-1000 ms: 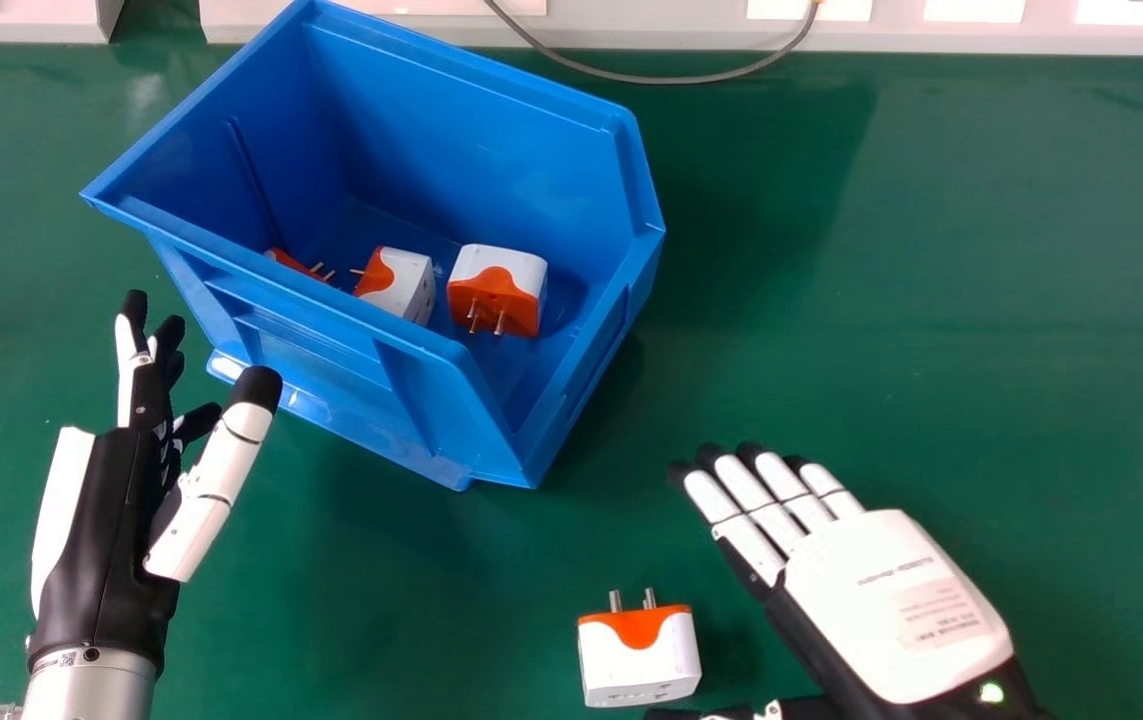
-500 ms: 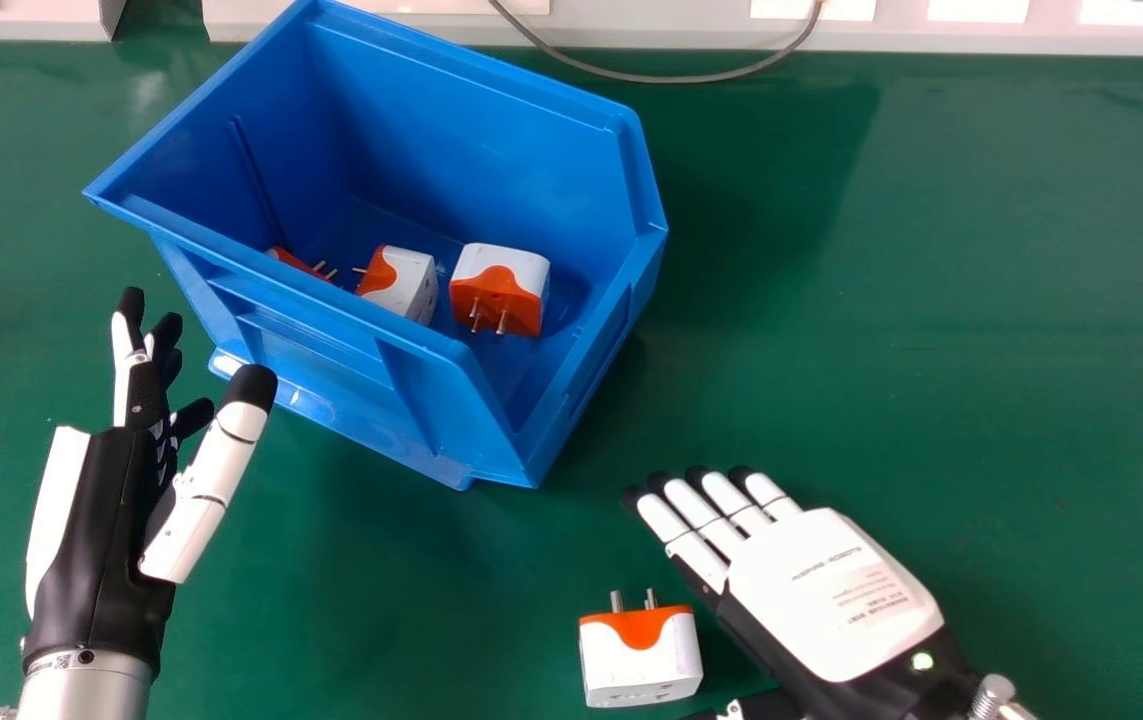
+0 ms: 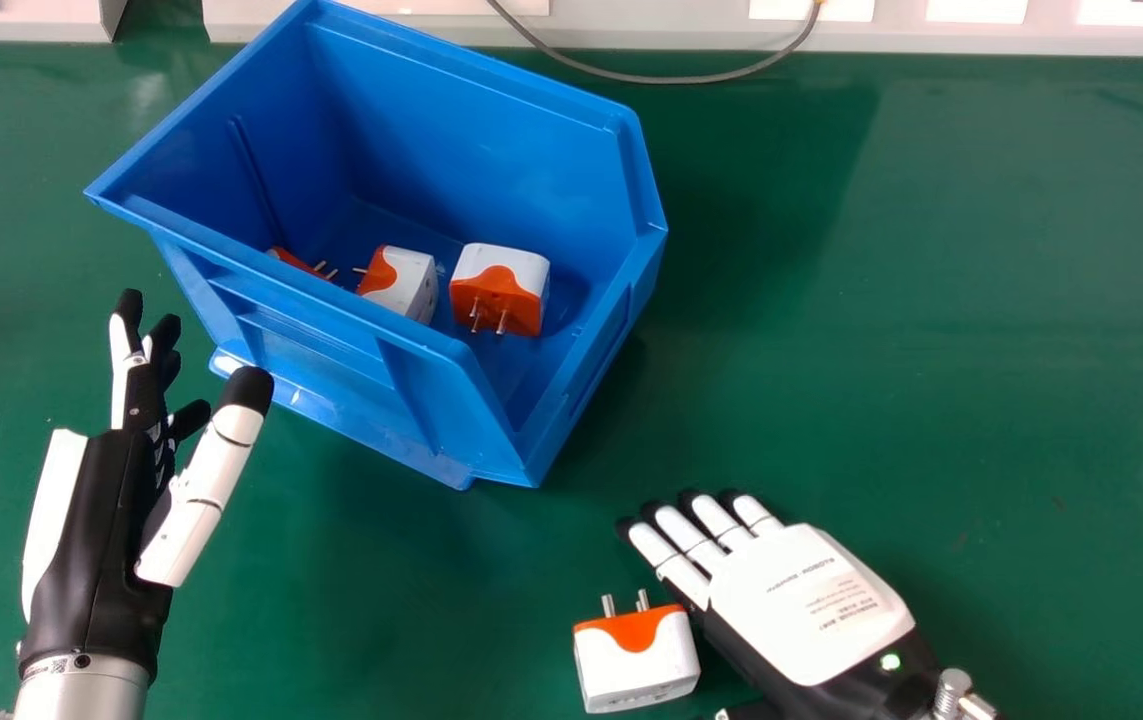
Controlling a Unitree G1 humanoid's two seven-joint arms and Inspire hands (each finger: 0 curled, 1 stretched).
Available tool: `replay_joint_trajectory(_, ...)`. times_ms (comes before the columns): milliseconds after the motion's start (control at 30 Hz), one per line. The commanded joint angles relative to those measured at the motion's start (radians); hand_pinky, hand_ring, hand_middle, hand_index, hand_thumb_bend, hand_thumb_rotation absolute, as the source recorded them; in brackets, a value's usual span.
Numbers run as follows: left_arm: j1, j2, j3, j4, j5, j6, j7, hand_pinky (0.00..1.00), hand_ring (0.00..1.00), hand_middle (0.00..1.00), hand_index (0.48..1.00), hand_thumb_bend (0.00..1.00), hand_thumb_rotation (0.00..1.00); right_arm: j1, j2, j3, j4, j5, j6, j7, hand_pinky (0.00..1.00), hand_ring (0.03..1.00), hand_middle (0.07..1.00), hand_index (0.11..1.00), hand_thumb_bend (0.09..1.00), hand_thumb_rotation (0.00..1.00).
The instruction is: Pick all objects and put in blue box
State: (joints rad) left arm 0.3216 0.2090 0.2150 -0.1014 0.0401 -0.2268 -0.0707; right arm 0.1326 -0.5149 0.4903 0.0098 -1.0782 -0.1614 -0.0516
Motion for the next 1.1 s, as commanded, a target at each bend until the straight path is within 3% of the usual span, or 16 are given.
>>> replay_joint_trajectory(0,0.004,0.009,0.004,-0.022,-0.001,-0.008,-0.003,0.92,1.00,1.00,0.999,0.69,0.84,-0.021,0.001,0.006,0.009,0.000,0.001,0.003,0.98,0.989,0.996,0.992,0.467,0.94)
replay_joint_trajectory(233,0.006,0.012,0.007,-0.022,-0.005,-0.008,-0.007,0.93,1.00,1.00,1.000,0.70,0.85,-0.041,0.006,0.013,0.039,0.003,-0.002,-0.025,0.96,0.966,0.977,0.970,0.444,0.89)
replay_joint_trajectory(433,0.010,0.012,0.008,-0.037,-0.005,0.002,-0.012,0.93,1.00,1.00,1.000,0.70,0.85,-0.061,0.006,0.022,0.079,0.013,-0.013,-0.057,0.93,0.956,0.966,0.956,0.428,0.88)
replay_joint_trajectory(600,0.003,0.013,0.008,-0.027,-0.004,0.002,-0.013,0.93,1.00,1.00,1.000,0.70,0.85,-0.094,0.002,0.037,0.114,-0.003,-0.042,-0.115,0.89,0.919,0.920,0.918,0.424,0.87)
replay_joint_trajectory(633,0.003,0.013,0.008,-0.028,-0.004,0.003,-0.013,0.93,1.00,1.00,1.000,0.70,0.85,-0.103,0.002,0.040,0.132,0.000,-0.059,-0.143,0.74,0.775,0.789,0.797,0.412,0.77)
replay_joint_trajectory(667,0.001,0.013,0.008,-0.025,-0.003,0.003,-0.013,0.93,1.00,1.00,1.000,0.70,0.85,-0.113,0.005,0.043,0.153,0.007,-0.076,-0.174,0.60,0.633,0.660,0.688,0.425,0.61)
replay_joint_trajectory(700,-0.001,0.014,0.009,-0.024,-0.004,0.002,-0.013,0.93,1.00,1.00,1.000,0.70,0.85,-0.123,0.010,0.046,0.177,0.013,-0.095,-0.206,0.54,0.571,0.604,0.646,0.439,0.52)
replay_joint_trajectory(767,-0.006,0.014,0.009,-0.015,-0.006,0.000,-0.014,0.93,1.00,1.00,1.000,0.70,0.85,-0.141,0.026,0.049,0.225,0.027,-0.118,-0.252,0.54,0.571,0.604,0.646,0.439,0.52)
replay_joint_trajectory(867,-0.010,0.013,0.009,-0.014,-0.007,0.001,-0.014,0.93,1.00,1.00,1.000,0.70,0.85,-0.163,0.053,0.054,0.282,0.030,-0.125,-0.298,0.34,0.379,0.424,0.562,0.470,0.33)
replay_joint_trajectory(900,-0.011,0.013,0.009,-0.014,-0.006,0.002,-0.014,0.93,1.00,1.00,1.000,0.70,0.85,-0.168,0.056,0.055,0.293,0.030,-0.127,-0.306,0.34,0.379,0.424,0.562,0.470,0.33)
replay_joint_trajectory(967,-0.012,0.012,0.009,-0.014,-0.007,0.003,-0.014,0.93,1.00,1.00,1.000,0.70,0.85,-0.172,0.057,0.053,0.301,0.041,-0.132,-0.302,0.13,0.169,0.231,0.501,0.494,0.19)
replay_joint_trajectory(1067,-0.016,0.011,0.009,-0.010,-0.010,0.002,-0.015,0.93,1.00,1.00,1.000,0.70,0.85,-0.174,0.053,0.049,0.300,0.057,-0.133,-0.284,0.09,0.128,0.194,0.491,0.497,0.17)
